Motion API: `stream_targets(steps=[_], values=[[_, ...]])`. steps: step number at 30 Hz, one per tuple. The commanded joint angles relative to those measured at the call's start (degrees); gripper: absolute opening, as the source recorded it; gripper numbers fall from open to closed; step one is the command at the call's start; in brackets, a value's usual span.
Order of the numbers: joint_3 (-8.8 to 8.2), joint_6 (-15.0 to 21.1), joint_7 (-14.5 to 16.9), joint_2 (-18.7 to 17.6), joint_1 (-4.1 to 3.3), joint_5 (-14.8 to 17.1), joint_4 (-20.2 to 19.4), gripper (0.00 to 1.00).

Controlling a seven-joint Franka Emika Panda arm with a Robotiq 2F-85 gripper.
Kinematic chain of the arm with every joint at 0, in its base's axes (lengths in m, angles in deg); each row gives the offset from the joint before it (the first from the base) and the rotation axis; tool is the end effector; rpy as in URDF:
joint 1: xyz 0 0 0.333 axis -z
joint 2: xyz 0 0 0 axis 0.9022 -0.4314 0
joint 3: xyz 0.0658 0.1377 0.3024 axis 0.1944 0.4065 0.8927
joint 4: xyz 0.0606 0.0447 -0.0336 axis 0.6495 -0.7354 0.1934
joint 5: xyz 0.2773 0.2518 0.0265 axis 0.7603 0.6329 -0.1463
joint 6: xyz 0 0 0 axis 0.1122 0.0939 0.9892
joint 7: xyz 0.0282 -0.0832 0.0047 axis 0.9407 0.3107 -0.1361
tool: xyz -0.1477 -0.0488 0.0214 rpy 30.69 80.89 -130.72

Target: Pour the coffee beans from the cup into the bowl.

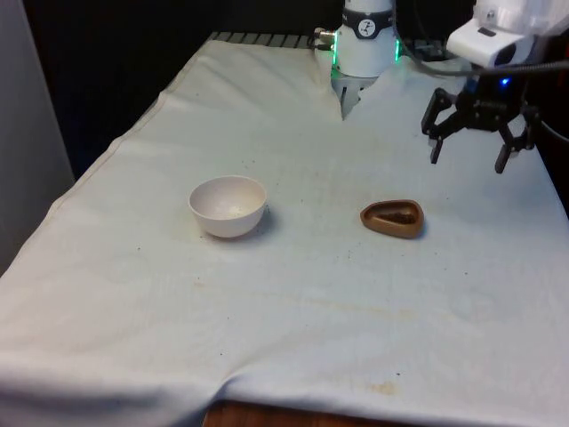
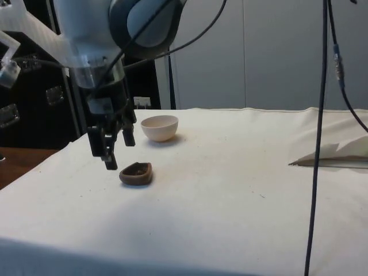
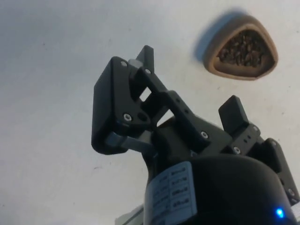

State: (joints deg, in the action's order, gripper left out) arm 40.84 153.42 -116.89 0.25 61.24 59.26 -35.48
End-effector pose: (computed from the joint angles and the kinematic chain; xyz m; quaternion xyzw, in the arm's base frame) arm 0.5944 0.1740 0.2395 0.9976 0.0192 0.0063 0.0662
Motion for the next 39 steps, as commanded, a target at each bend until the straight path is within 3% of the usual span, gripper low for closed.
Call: stream_targets(steps=[1, 4, 5, 11, 15, 22, 31, 32, 33, 39], values=[[-0.34, 1.03, -0.63, -0.92, -0.17, -0.74, 0.23, 1.0], [-0.23, 1.49, -0.52, -1.6, 0.06, -0.97, 0.17, 1.0], [-0.69, 2.46, -1.26, -2.52, -0.23, -1.78, 0.46, 1.0], [-1.38, 4.3, -2.92, -4.98, -0.29, -4.3, 1.2, 1.0], [-1.2, 4.35, -3.27, -5.67, 0.06, -5.04, 1.32, 1.0], [-2.46, 6.93, -5.39, -7.33, -0.06, -8.25, 1.2, 1.0], [-3.21, 7.1, -5.67, -7.85, -0.11, -9.45, 1.2, 1.0], [-2.86, 6.36, -5.1, -7.73, 0.17, -8.88, 1.26, 1.0], [-3.27, 7.05, -5.73, -7.91, -0.11, -9.57, 1.2, 1.0], [-3.72, 7.79, -5.79, -8.54, -0.06, -10.08, 1.2, 1.0]])
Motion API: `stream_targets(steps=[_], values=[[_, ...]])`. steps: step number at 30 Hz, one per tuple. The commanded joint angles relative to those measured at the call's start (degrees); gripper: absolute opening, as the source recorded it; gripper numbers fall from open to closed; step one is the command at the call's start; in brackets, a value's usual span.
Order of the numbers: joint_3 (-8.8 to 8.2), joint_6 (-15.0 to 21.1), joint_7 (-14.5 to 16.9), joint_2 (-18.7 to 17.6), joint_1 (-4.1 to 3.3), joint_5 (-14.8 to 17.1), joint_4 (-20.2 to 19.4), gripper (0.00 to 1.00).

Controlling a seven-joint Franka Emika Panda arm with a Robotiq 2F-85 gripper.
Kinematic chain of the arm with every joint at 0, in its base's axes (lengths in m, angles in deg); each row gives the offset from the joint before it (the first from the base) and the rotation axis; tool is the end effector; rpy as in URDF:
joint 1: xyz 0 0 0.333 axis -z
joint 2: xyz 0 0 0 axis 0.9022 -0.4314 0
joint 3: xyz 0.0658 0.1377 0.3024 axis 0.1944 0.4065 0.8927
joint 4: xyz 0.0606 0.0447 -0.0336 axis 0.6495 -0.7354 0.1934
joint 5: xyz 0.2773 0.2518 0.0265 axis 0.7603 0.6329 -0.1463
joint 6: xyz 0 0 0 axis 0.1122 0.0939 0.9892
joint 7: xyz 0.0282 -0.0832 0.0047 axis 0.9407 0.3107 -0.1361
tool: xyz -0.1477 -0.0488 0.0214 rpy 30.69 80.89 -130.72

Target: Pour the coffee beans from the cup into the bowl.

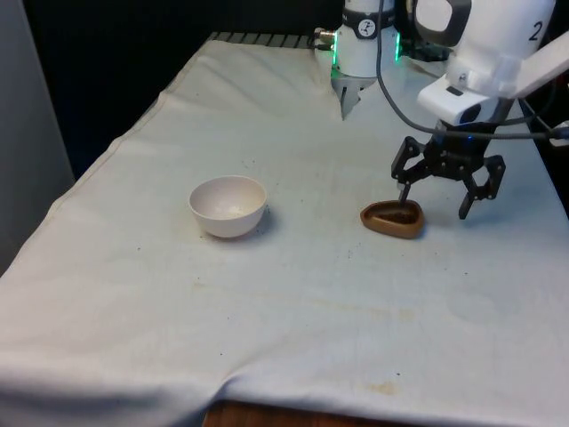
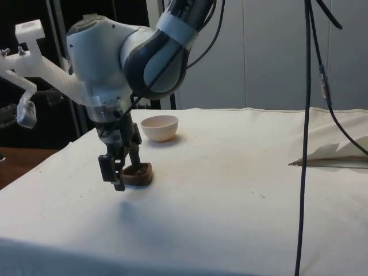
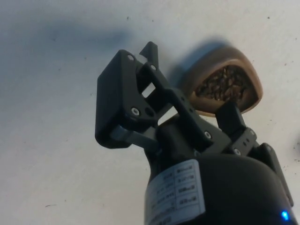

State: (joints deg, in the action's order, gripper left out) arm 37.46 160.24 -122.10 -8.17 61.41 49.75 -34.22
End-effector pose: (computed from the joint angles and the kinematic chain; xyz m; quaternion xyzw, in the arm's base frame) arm 0.6119 0.1431 0.1645 0.9947 0.0168 0.0216 0.0995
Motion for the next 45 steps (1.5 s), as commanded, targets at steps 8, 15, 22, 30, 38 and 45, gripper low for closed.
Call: stream_targets(steps=[8, 15, 22, 30, 38, 45], values=[[-0.97, 2.18, -0.86, -0.57, -0.17, -1.49, -0.11, 1.0], [-1.38, 3.44, -1.6, -0.8, -0.29, -2.52, -0.4, 1.0], [-1.38, 4.58, -2.98, -0.63, -0.17, -3.95, -1.49, 1.0], [-1.43, 5.5, -3.78, -0.34, -0.17, -4.81, -2.75, 1.0], [-1.66, 5.84, -4.07, -0.4, -0.17, -5.27, -2.86, 1.0], [-1.6, 5.79, -4.3, -0.46, -0.11, -5.56, -2.81, 1.0]])
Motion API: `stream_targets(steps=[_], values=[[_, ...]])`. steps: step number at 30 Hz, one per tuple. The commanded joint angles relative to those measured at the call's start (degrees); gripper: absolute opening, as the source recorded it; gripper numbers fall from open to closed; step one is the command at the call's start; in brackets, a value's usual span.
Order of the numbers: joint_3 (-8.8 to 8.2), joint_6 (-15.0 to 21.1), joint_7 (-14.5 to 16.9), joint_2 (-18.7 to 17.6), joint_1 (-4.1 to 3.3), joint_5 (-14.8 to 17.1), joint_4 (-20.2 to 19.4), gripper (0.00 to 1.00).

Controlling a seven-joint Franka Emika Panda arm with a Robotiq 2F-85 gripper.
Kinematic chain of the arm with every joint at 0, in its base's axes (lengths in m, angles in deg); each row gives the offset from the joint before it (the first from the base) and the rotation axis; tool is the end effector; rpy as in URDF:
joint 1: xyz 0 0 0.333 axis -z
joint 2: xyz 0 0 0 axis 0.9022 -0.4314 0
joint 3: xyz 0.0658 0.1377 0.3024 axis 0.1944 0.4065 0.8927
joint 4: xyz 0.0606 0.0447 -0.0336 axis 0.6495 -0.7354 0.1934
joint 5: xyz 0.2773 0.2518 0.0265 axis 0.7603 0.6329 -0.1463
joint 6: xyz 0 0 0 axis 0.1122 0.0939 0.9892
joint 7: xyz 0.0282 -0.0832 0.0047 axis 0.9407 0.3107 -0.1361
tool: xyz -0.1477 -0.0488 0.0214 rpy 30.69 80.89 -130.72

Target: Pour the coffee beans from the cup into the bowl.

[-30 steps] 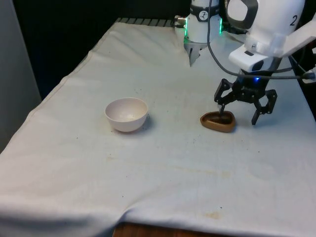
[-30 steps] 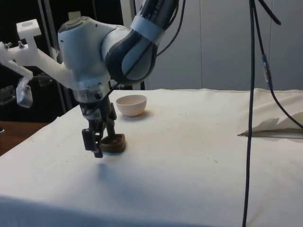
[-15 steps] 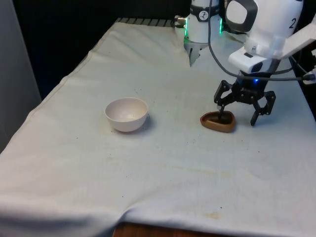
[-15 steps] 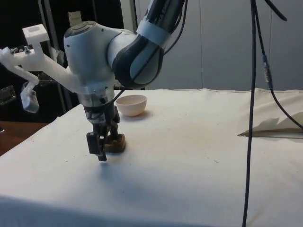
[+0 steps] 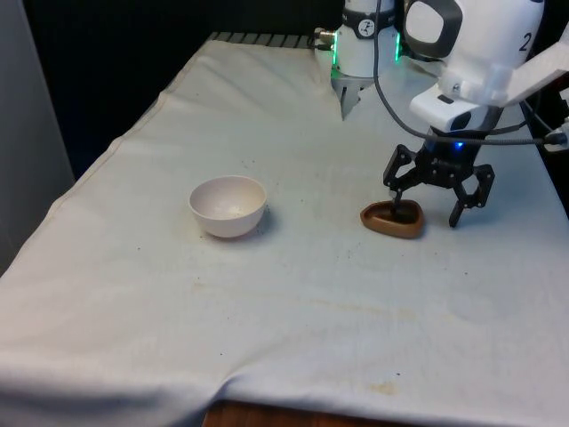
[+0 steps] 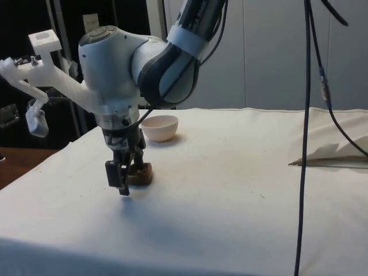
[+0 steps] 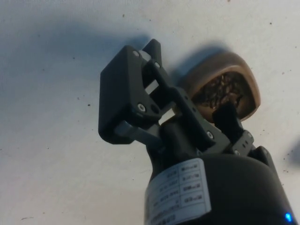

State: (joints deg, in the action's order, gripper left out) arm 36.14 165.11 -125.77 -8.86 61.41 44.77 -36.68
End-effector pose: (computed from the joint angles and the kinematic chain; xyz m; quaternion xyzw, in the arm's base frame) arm 0.6066 0.1348 0.1470 0.9930 0.0202 0.0441 0.1073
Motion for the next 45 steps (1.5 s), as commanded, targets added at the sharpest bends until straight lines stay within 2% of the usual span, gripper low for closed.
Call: stream_targets(steps=[1, 15, 23, 24, 25, 28, 31, 32, 33, 36, 40, 41, 42, 44, 45], values=[[-0.29, 0.92, -0.63, 0.29, -0.11, -0.57, -0.4, 1.0], [0.06, -0.17, 0.0, 1.26, 0.0, -0.06, -0.57, 1.0], [-0.46, 1.15, -0.52, 0.46, -0.11, -0.63, -0.46, 1.0], [-0.11, 0.17, 0.0, 0.69, 0.0, -0.06, -0.52, 1.0], [-0.52, 1.2, -0.57, 0.4, -0.17, -0.69, -0.46, 1.0], [-0.63, 1.38, -0.63, 0.34, -0.23, -0.74, -0.4, 1.0], [-0.57, 1.32, -0.63, 0.57, -0.23, -0.74, -0.52, 1.0], [-0.23, 0.52, 0.0, 0.4, 0.0, -0.17, -0.34, 1.0], [-0.57, 1.32, -0.63, 0.63, -0.23, -0.74, -0.52, 1.0], [-0.57, 1.32, -0.63, 0.57, -0.23, -0.74, -0.52, 1.0], [-0.57, 1.32, -0.63, 0.57, -0.23, -0.74, -0.52, 0.77], [-0.23, 0.52, 0.0, 0.46, 0.0, -0.17, -0.34, 0.71], [-0.57, 1.32, -0.63, 0.57, -0.23, -0.74, -0.52, 0.71], [-0.57, 1.32, -0.63, 0.57, -0.23, -0.74, -0.52, 0.6], [-0.57, 1.32, -0.63, 0.57, -0.23, -0.74, -0.52, 0.46]])
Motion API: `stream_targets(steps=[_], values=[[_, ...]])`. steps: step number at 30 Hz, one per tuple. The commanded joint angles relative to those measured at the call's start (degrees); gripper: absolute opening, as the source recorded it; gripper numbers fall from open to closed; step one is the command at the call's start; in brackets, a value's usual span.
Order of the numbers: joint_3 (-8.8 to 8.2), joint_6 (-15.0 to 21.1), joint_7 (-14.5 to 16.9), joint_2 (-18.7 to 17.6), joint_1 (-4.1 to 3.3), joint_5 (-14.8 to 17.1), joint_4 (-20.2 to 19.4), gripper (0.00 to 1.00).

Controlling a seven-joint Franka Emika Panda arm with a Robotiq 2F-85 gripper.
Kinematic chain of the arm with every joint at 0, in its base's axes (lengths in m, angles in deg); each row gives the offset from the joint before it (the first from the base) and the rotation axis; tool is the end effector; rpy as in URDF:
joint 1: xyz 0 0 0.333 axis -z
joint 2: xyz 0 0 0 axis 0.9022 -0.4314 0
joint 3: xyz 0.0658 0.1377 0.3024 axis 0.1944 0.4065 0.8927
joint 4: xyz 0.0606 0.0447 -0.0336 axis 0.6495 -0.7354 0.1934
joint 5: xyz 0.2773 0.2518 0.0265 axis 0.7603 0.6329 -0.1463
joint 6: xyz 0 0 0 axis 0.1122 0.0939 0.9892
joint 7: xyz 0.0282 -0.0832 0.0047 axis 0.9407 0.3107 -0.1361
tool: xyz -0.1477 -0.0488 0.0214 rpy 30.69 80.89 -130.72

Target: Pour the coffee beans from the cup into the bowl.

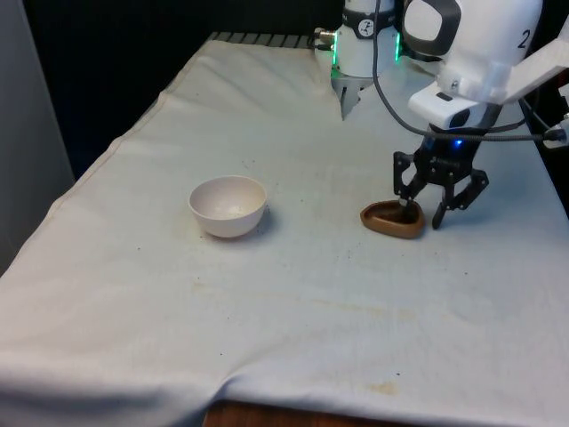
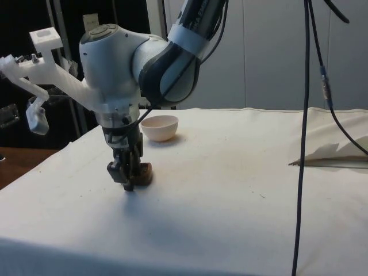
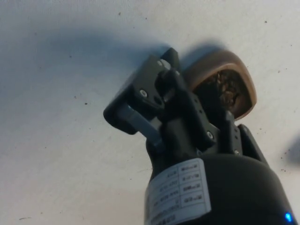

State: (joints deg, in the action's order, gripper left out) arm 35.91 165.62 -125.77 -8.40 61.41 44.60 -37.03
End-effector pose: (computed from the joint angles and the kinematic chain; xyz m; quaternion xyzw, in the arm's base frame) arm 0.6070 0.1331 0.1502 0.9929 0.0206 0.0489 0.1069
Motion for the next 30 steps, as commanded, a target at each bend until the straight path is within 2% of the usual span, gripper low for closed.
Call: stream_targets(steps=[1, 6, 7, 8, 9, 25, 30], values=[[-0.34, 0.8, -0.63, 0.11, -0.23, -0.57, -0.17, 0.4], [-0.34, 0.8, -0.69, 0.11, -0.23, -0.63, -0.17, 0.14], [0.0, 0.0, 0.0, 0.06, 0.0, -0.06, 0.0, 0.09], [-0.4, 0.86, -0.69, 0.11, -0.23, -0.63, -0.17, 0.09], [-0.34, 0.69, -0.63, 0.17, -0.23, -0.63, -0.17, 0.02], [-0.06, 0.0, -0.11, 0.06, -0.06, -0.17, 0.0, 0.02], [0.29, -0.69, 0.23, 0.97, 0.29, 0.34, -0.06, 0.02]])
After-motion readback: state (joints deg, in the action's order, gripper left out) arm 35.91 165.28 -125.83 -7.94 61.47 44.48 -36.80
